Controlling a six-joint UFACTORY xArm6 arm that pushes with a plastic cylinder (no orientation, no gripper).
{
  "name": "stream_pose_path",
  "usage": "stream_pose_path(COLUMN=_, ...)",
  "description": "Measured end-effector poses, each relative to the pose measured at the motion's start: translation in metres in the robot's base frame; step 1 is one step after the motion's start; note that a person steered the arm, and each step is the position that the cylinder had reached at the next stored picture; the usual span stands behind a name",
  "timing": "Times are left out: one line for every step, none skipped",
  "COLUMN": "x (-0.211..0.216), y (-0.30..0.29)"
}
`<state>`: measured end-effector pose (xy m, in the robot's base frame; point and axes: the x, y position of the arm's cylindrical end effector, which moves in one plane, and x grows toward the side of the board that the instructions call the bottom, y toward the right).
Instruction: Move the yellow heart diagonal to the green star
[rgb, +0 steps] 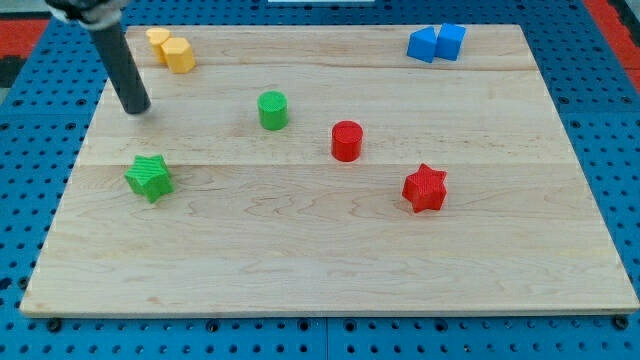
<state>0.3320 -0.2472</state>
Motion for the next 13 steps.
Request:
stream_pose_path(x=-0.063, y=-0.03)
stream_pose_path(x=-0.132, y=-0.036)
stream_pose_path(x=-0.132, y=0.002)
stream_pose_path(x=-0.073, y=0.028)
stream_pose_path(x=-0.032, y=0.043)
stream_pose_path(x=0.004, y=0.075)
stream_pose_path(x=0.025, y=0.079)
stream_pose_path(x=0.003, y=0.1)
stream_pose_path(x=0.022, y=0.136)
stream_pose_path(x=0.042, y=0.128)
stream_pose_path(x=0.06, y=0.128)
stream_pose_path(x=0.047, y=0.133)
stream_pose_path(x=0.014, y=0.127)
